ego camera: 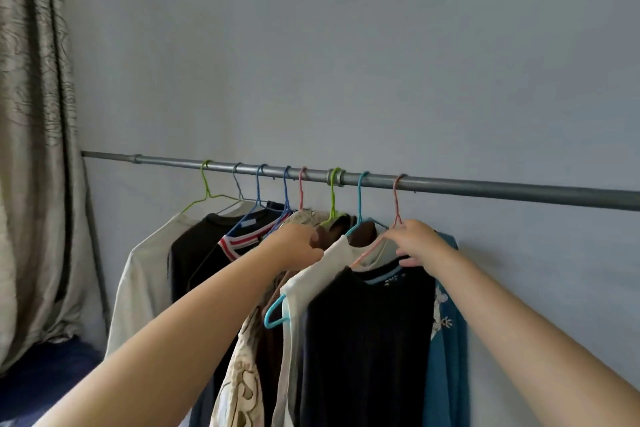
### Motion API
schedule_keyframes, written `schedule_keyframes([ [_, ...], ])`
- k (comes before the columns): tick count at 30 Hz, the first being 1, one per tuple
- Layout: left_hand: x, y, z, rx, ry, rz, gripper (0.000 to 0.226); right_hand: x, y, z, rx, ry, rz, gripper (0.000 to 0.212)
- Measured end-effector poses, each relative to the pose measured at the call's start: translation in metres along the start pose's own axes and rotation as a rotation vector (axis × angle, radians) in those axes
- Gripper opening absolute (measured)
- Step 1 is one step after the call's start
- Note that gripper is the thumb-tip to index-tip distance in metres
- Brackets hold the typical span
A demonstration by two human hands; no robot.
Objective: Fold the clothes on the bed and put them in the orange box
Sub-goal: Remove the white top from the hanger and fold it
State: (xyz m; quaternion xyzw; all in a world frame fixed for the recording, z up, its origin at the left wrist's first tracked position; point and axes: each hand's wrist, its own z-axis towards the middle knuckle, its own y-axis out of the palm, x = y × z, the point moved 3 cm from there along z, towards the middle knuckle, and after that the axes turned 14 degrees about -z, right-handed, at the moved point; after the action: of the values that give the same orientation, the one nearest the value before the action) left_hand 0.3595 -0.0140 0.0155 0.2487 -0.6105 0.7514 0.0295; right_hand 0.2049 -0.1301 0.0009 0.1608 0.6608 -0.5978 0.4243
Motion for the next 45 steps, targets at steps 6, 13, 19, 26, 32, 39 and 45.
schedule_keyframes([
  [6,0.008,0.019,0.070,-0.065,-0.031,-0.135,0.047,0.019,0.021,0.058,-0.114,0.175,0.628,0.025],
  [13,0.031,0.040,0.094,-0.097,-0.044,-0.387,0.027,0.016,0.027,0.063,-0.134,0.242,0.839,0.023],
  [19,0.042,0.036,0.104,-0.003,-0.137,-0.497,0.021,0.019,0.011,0.063,-0.125,0.254,0.747,0.030],
  [26,0.042,-0.015,0.099,0.081,-0.087,-0.516,0.026,0.000,-0.012,0.064,-0.104,0.090,0.790,0.023],
  [32,0.028,-0.038,0.062,0.136,-0.095,-0.657,0.023,-0.034,-0.007,0.051,-0.163,-0.066,0.799,0.027],
  [39,-0.026,-0.050,-0.014,0.251,-0.231,-0.640,0.020,-0.049,0.038,0.013,-0.251,-0.117,0.821,0.028],
  [45,-0.069,-0.063,-0.117,0.318,-0.381,-0.624,0.011,-0.088,0.092,-0.055,-0.380,-0.135,0.803,0.027],
])
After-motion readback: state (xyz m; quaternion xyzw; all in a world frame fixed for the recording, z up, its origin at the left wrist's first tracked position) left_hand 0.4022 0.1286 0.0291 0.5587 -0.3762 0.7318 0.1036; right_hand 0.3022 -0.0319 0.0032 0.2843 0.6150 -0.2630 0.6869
